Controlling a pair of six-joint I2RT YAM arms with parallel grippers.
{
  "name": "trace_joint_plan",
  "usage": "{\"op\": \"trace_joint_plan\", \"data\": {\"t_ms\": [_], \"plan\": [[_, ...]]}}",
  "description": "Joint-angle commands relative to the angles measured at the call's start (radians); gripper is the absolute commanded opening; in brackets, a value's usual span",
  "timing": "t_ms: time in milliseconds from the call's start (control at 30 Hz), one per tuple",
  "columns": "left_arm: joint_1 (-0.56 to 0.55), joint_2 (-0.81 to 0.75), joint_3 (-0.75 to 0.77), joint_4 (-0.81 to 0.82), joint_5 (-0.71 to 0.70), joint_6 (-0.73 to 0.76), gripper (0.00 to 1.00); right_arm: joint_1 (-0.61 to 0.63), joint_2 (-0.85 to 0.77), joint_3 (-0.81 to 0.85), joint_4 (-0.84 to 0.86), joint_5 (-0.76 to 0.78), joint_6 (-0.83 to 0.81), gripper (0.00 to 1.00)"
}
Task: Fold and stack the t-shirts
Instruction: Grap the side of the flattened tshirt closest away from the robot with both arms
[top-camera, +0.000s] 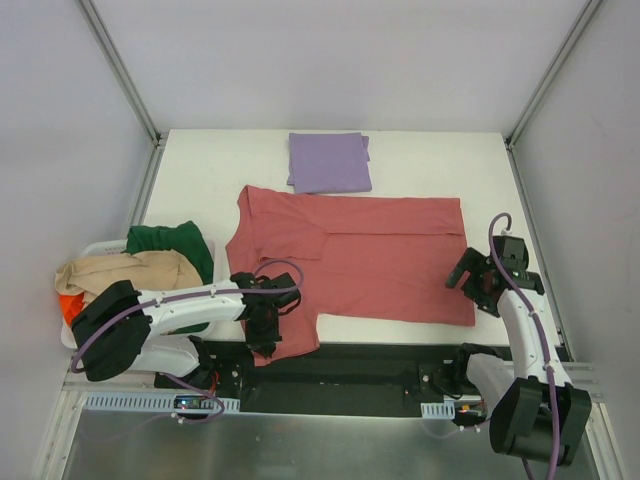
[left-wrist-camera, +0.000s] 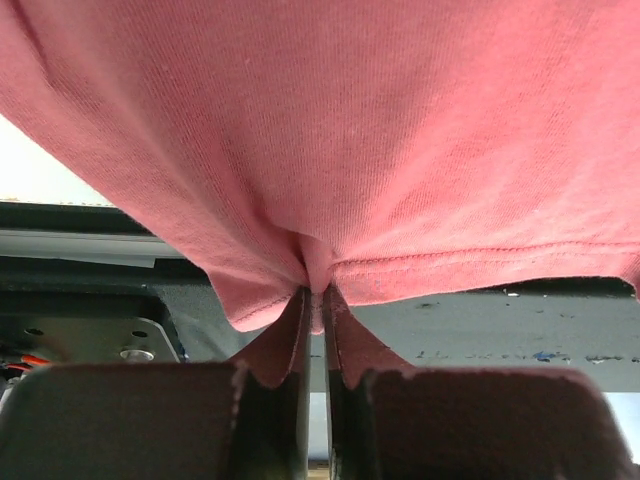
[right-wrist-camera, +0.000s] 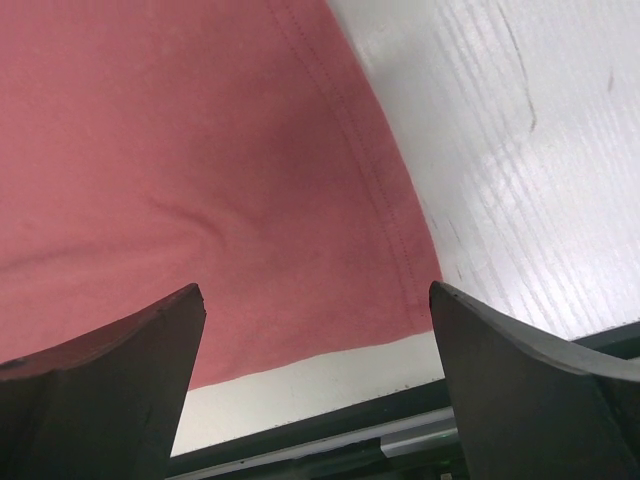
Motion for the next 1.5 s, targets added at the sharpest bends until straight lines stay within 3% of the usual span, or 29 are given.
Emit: {"op": "trace_joint_plan", "data": {"t_ms": [0, 500, 767, 933, 1067, 1233, 1467], "plan": [[-0.022, -0.004, 0.007, -0.008, -0.012, 0.005, 0.0, -0.004, -0.045, 0.003, -0.054, 0.068, 0.067, 0.96], [0.004, -0.082, 0.143, -0.088, -0.138, 0.09, 0.0, -0.026, -0.173, -0.126, -0.123, 0.093, 0.308, 0.99], [0.047, -0.122, 0.191, -0.086, -0.171, 0.134, 0.0, -0.029, -0.188, -0.224, 0.01, 0.088, 0.362, 0.79], [0.076, -0.125, 0.217, -0.086, -0.184, 0.153, 0.0, -0.031, -0.144, -0.231, 0.05, 0.094, 0.346, 0.59], [0.099, -0.125, 0.237, -0.088, -0.185, 0.171, 0.0, -0.031, -0.122, -0.231, 0.078, 0.077, 0.337, 0.3], [0.131, -0.133, 0.255, -0.087, -0.182, 0.191, 0.0, -0.031, -0.134, -0.214, 0.084, 0.063, 0.297, 0.01], [0.217, -0.116, 0.333, -0.065, -0.188, 0.266, 0.0, -0.031, -0.119, -0.157, 0.136, -0.03, 0.236, 0.01]]}}
